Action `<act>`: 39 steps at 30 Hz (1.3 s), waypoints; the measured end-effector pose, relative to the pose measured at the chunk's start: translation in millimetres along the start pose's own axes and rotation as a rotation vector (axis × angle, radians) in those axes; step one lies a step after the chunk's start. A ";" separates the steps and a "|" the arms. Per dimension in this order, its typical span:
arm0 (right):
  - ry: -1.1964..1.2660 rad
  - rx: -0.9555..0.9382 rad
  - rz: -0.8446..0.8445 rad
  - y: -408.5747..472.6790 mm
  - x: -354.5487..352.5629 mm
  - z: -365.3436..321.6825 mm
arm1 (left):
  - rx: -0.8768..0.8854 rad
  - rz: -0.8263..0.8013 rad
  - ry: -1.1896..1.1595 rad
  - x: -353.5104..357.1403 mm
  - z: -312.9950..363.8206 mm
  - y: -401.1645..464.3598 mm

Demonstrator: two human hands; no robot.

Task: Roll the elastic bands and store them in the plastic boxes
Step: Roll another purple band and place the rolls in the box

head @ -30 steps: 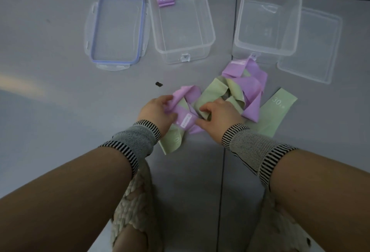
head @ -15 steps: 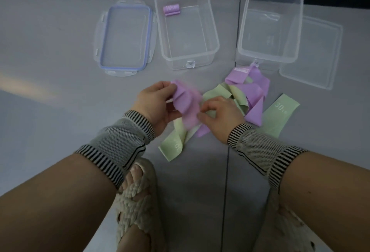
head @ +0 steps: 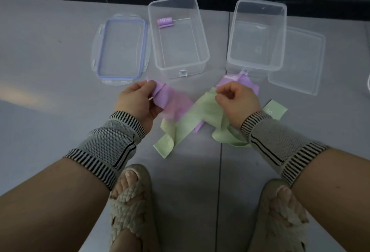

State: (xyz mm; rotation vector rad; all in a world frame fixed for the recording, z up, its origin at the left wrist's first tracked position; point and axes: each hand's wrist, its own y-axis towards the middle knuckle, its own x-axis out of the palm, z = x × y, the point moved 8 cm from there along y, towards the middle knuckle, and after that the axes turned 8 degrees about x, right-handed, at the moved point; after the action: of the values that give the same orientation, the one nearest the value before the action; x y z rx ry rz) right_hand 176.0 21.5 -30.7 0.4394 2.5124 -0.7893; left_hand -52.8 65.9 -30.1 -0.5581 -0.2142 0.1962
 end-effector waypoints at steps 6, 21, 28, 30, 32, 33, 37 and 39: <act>-0.221 -0.087 -0.044 -13.8 20.7 -10.6 | 0.000 -0.152 -0.154 35.5 28.1 -13.9; 0.336 0.117 -0.141 -0.7 -8.2 -17.0 | 0.024 -0.072 0.086 6.6 25.0 -6.2; 0.056 0.319 0.048 13.8 -30.1 86.7 | 0.064 -0.073 0.813 -6.7 -55.8 10.8; 0.113 0.369 0.058 16.8 -29.8 100.4 | 0.177 -0.039 0.876 -0.4 -47.3 18.2; 0.175 0.427 0.082 18.5 -30.5 109.0 | 0.248 -0.043 0.931 9.2 -42.6 24.5; 0.203 0.450 0.078 19.5 -29.4 111.8 | 0.272 -0.062 0.967 15.7 -42.3 25.7; 0.331 0.451 0.054 19.4 -25.7 106.9 | 0.357 -0.266 1.135 47.9 -59.6 17.0; 0.381 0.390 0.064 21.0 -31.3 99.1 | 0.375 -0.400 1.275 57.5 -74.9 10.2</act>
State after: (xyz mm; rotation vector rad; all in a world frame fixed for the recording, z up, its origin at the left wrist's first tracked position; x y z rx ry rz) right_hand 244.5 -26.5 -95.8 0.8688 2.6625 -1.2793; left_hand 20.1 50.7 -89.1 -0.1762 0.9322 -0.5131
